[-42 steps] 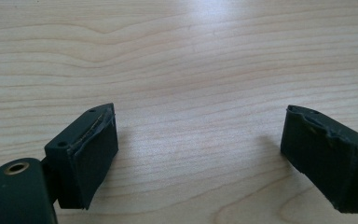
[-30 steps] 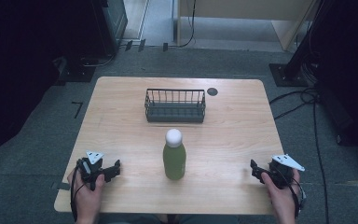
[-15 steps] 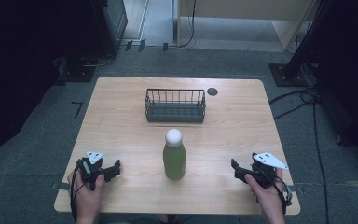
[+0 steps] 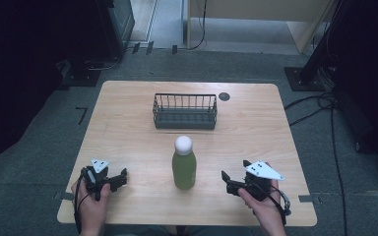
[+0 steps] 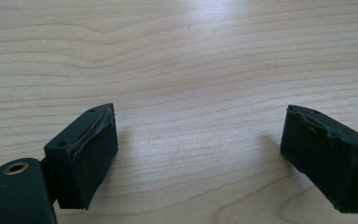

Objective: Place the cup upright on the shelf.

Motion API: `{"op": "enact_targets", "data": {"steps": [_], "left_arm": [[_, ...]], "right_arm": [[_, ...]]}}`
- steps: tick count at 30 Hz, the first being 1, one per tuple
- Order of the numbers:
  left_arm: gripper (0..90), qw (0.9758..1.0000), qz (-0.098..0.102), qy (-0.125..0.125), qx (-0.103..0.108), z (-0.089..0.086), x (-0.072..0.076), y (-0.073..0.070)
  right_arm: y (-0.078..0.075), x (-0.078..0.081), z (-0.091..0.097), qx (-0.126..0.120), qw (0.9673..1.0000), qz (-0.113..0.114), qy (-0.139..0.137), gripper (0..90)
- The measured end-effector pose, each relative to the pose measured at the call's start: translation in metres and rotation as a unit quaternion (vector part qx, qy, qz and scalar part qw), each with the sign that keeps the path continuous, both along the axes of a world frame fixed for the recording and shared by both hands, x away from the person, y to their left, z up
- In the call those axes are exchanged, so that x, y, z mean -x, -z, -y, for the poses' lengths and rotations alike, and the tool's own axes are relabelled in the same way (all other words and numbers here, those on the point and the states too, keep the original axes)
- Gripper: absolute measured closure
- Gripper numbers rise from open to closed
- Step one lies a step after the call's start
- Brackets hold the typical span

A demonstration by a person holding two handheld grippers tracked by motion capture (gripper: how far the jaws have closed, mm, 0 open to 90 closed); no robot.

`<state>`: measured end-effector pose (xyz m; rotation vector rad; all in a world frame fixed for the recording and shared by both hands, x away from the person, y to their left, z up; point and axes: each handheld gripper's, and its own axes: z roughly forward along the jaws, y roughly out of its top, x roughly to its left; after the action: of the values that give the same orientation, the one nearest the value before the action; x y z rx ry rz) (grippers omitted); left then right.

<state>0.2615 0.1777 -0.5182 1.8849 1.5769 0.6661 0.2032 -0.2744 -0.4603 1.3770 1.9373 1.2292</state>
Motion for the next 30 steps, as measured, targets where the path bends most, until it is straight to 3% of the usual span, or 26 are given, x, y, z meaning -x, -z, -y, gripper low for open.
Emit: {"op": "enact_targets", "data": {"steps": [10,17,30], "left_arm": [[11.4,1.0000,0.001,0.000,0.001,0.000,0.000,0.000],[11.4,1.0000,0.000,0.000,0.001,0.000,0.000,0.000],[11.5,1.0000,0.000,0.000,0.001,0.000,0.000,0.000]], "right_arm": [[-0.001,0.003,-0.032,-0.002,0.9988,0.005,-0.049,12.7],[-0.001,0.006,-0.056,0.000,0.9954,0.018,-0.094,12.4],[-0.001,-0.001,-0.089,-0.004,0.9929,0.017,-0.118,10.7]]}}
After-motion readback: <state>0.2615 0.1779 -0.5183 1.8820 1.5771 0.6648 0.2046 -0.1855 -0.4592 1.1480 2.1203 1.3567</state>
